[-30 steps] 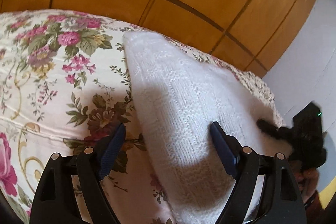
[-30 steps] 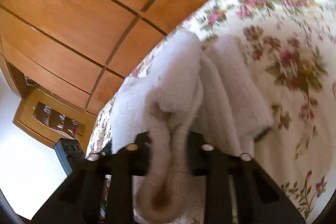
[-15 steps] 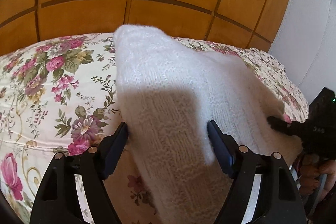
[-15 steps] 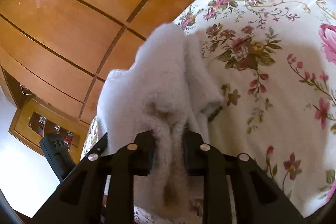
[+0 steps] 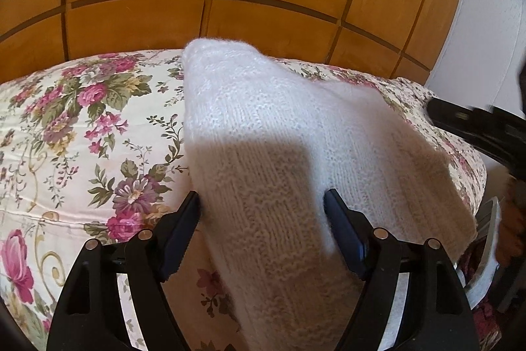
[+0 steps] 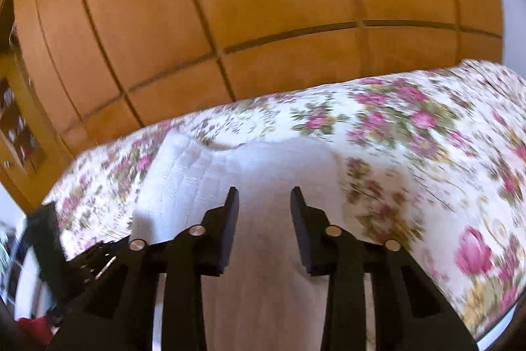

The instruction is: Fold small clothes

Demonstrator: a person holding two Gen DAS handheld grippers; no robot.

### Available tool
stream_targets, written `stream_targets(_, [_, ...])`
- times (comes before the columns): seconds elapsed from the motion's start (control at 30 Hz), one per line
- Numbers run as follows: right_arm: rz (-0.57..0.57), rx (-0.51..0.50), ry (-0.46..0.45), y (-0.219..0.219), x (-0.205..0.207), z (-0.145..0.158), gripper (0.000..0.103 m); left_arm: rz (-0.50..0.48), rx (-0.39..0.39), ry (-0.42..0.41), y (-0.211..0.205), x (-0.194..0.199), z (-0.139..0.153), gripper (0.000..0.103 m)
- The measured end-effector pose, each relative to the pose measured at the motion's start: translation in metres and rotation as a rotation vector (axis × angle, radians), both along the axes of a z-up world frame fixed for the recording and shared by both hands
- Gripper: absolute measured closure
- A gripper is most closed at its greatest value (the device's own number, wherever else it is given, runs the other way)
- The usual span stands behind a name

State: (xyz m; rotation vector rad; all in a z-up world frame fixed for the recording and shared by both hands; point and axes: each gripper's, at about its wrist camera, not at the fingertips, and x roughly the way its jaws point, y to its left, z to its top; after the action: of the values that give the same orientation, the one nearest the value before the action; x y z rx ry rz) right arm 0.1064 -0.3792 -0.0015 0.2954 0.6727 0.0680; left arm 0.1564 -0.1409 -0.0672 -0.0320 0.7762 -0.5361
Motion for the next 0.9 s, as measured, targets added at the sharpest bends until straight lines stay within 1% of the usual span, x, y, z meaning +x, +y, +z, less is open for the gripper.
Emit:
stream_targets(0.1, [-0.01, -0.025, 0.041, 0.009, 0.023, -0.024, 0.073, 0.005, 0.002, -0.002, 0.0, -0.001, 0.0, 0.027])
stream_targets(0.13, [-0.03, -0.045, 0.059, 0.006, 0.028, -0.036, 0.076, 0.005, -0.001, -0.002, 0.001, -0.001, 0.0, 0.026])
stream_targets(0.2, [-0.081, -0.111, 0.097, -0.003, 0.033, -0.06, 0.076, 0.003, -0.009, 0.005, 0.003, 0.0, 0.0, 0.021])
stream_targets(0.23, [-0.098, -0.119, 0.092, -0.009, 0.031, -0.069, 0.076, -0.001, -0.031, 0.018, 0.006, 0.0, 0.002, 0.021])
stream_targets(0.27, [-0.104, -0.094, 0.074, -0.016, 0.027, -0.074, 0.076, -0.001, -0.06, 0.027, 0.01, 0.0, 0.005, 0.021])
stream_targets(0.3, [-0.116, -0.04, 0.057, -0.022, 0.022, -0.077, 0.076, 0.013, -0.092, 0.024, 0.014, -0.002, 0.011, 0.021])
stream_targets(0.37, [-0.122, -0.019, 0.039, -0.025, 0.017, -0.078, 0.076, 0.036, -0.142, -0.009, 0.021, -0.004, 0.025, 0.025])
stream_targets(0.4, [-0.122, -0.022, 0.033, -0.024, 0.016, -0.076, 0.076, 0.039, -0.152, -0.026, 0.021, -0.005, 0.032, 0.033])
stream_targets(0.43, [-0.123, -0.022, 0.027, -0.024, 0.017, -0.076, 0.075, 0.038, -0.153, -0.054, 0.018, -0.003, 0.043, 0.039])
stream_targets(0.47, [-0.124, -0.017, 0.022, -0.024, 0.017, -0.076, 0.075, 0.032, -0.149, -0.071, 0.015, -0.001, 0.05, 0.04])
stream_targets(0.53, [-0.125, -0.002, 0.012, -0.025, 0.015, -0.076, 0.075, -0.008, -0.133, -0.087, -0.001, 0.007, 0.064, 0.051])
stream_targets(0.6, [-0.123, 0.007, 0.008, -0.024, 0.014, -0.074, 0.075, -0.045, -0.097, -0.081, -0.019, 0.018, 0.071, 0.051])
stream_targets(0.63, [-0.123, 0.009, 0.008, -0.024, 0.014, -0.073, 0.075, -0.069, -0.054, -0.063, -0.034, 0.028, 0.069, 0.051])
stream_targets(0.67, [-0.122, 0.009, 0.008, -0.024, 0.014, -0.073, 0.075, -0.074, -0.001, -0.043, -0.045, 0.038, 0.064, 0.052])
stream_targets(0.7, [-0.122, 0.008, 0.008, -0.024, 0.014, -0.073, 0.075, -0.06, 0.055, -0.014, -0.054, 0.05, 0.053, 0.058])
stream_targets(0.73, [-0.123, 0.009, 0.008, -0.024, 0.014, -0.073, 0.075, -0.041, 0.086, 0.004, -0.057, 0.06, 0.042, 0.059])
stream_targets(0.8, [-0.121, 0.01, 0.011, -0.023, 0.015, -0.073, 0.075, -0.011, 0.115, 0.028, -0.057, 0.076, 0.02, 0.059])
stream_targets(0.83, [-0.12, 0.008, 0.012, -0.022, 0.015, -0.073, 0.075, -0.008, 0.113, 0.036, -0.054, 0.084, 0.008, 0.059])
stream_targets(0.9, [-0.119, 0.0, 0.014, -0.019, 0.018, -0.073, 0.074, -0.017, 0.102, 0.043, -0.052, 0.092, 0.002, 0.059])
